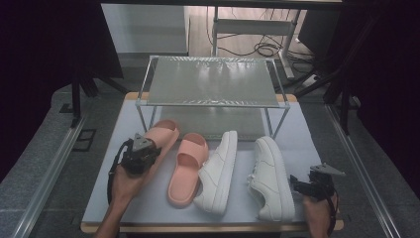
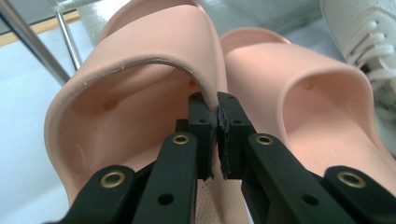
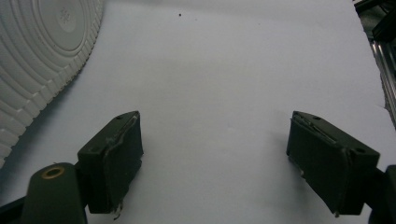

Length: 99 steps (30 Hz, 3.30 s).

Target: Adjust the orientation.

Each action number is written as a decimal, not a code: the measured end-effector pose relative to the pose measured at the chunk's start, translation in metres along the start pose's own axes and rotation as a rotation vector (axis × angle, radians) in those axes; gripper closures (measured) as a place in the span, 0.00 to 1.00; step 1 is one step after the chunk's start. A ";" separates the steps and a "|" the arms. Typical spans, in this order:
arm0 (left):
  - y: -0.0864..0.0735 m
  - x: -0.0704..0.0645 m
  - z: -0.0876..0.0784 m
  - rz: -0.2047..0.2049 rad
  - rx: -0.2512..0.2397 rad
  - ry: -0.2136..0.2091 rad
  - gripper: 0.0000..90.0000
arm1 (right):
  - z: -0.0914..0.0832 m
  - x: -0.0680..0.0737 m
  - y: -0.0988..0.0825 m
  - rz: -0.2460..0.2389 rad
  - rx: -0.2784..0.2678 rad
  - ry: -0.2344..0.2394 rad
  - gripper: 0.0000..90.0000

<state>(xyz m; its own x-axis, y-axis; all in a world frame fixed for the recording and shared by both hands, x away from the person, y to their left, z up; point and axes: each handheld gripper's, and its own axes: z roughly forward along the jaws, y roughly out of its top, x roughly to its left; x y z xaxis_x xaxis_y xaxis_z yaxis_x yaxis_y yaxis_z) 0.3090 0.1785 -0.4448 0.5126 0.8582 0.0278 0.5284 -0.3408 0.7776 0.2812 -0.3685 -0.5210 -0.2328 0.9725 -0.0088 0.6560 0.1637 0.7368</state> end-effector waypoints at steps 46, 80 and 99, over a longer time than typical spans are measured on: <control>0.041 0.023 0.097 -0.162 -0.066 0.173 0.94 | 0.000 0.000 0.000 -0.003 0.002 0.002 0.21; 0.007 0.029 0.045 -0.156 -0.057 0.044 0.59 | 0.000 0.000 0.000 -0.002 0.000 0.000 0.21; -0.053 0.018 -0.008 -0.189 -0.066 0.023 0.72 | 0.000 0.000 0.000 -0.001 0.001 0.001 0.21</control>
<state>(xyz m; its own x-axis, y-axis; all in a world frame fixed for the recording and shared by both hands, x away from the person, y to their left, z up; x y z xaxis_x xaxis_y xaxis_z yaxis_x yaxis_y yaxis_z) 0.2844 0.2152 -0.4805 0.3924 0.9133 -0.1087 0.5681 -0.1477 0.8096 0.2811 -0.3686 -0.5209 -0.2340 0.9722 -0.0093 0.6567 0.1651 0.7358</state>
